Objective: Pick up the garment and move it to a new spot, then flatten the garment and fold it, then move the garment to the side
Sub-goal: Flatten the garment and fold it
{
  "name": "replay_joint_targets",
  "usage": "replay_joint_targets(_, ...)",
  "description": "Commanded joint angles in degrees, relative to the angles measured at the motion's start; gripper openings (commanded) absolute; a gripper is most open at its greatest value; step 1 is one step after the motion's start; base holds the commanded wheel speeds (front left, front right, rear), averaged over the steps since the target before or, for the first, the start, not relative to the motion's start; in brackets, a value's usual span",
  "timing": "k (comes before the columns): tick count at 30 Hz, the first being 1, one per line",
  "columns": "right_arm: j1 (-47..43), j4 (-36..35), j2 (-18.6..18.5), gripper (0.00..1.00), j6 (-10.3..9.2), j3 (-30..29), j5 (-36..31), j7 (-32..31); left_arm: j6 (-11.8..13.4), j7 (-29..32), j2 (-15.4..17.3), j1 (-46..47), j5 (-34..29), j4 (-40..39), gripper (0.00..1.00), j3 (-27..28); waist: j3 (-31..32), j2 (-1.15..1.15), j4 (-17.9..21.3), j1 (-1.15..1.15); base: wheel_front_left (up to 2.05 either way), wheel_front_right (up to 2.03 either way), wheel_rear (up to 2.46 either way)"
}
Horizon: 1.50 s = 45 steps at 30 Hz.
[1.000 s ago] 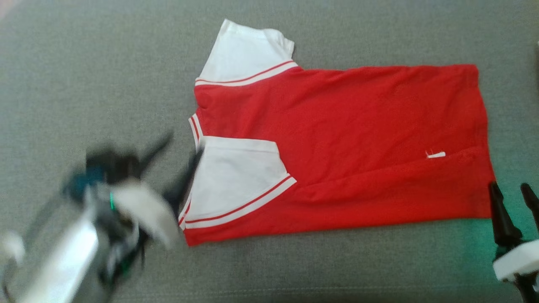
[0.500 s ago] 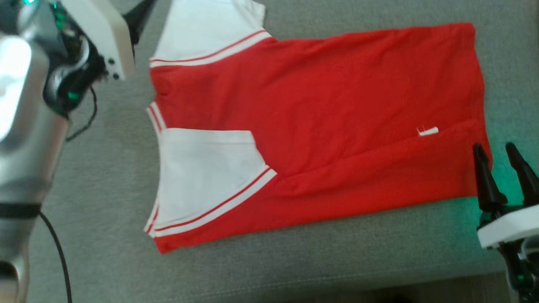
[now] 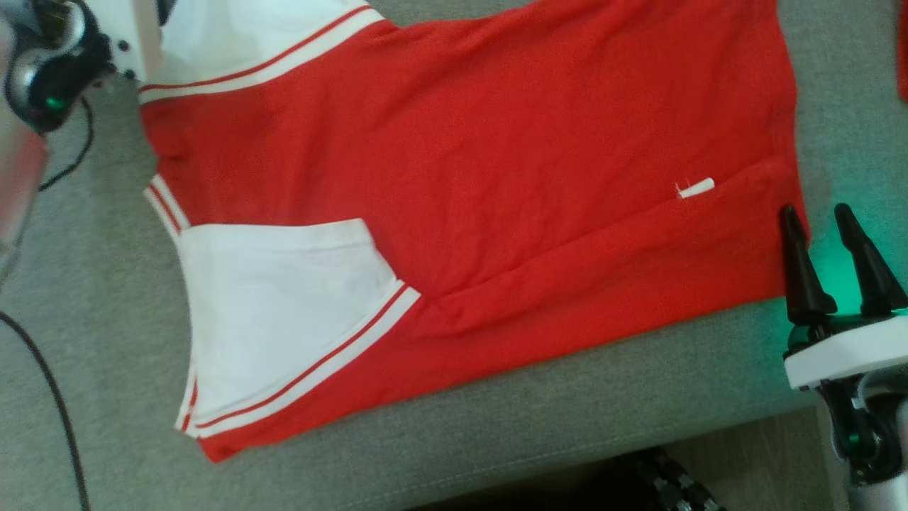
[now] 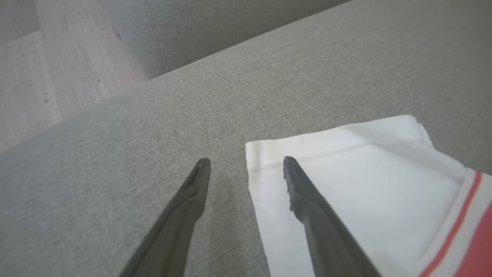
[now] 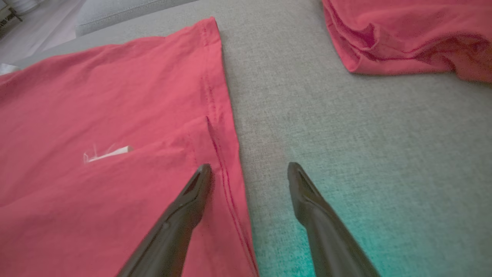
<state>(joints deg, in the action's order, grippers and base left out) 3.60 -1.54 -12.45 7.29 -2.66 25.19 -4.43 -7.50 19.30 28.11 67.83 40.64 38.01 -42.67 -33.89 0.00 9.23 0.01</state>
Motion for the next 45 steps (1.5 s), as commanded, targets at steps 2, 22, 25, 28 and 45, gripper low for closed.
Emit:
replay_joint_targets(2,0.42,-1.07,-0.46,1.00,0.20,0.96,-0.23,1.04,0.02,-1.01,3.64,4.04,0.84,0.23,1.00,0.58,-1.23,0.00,1.44,-0.01,0.00,0.00,0.00)
replay_joint_targets(22,9.02,-3.62,2.74,1.00,0.20,0.89,-2.93,-3.70,0.01,-7.99,5.42,5.45,7.28,2.19,0.00,-10.19,3.30,0.00,1.41,-0.01,0.00,0.00,0.00)
replay_joint_targets(25,12.13,-1.84,3.21,1.00,0.20,1.31,-3.85,-7.48,0.01,-9.79,5.05,5.25,7.75,1.40,0.00,-11.56,4.59,0.00,0.63,-0.01,0.00,0.00,0.00)
replay_joint_targets(28,17.86,3.46,3.71,1.00,0.20,1.10,-5.84,-12.57,0.01,-12.17,4.50,4.87,9.06,-0.19,0.00,-13.60,6.49,0.00,-0.69,-0.01,0.00,0.00,0.00)
replay_joint_targets(45,45.67,39.55,1.44,1.00,0.20,-2.07,-14.85,-21.83,0.01,-16.95,6.07,7.06,19.56,-8.82,0.00,-23.74,8.07,0.00,-7.45,-0.01,0.00,0.00,0.00)
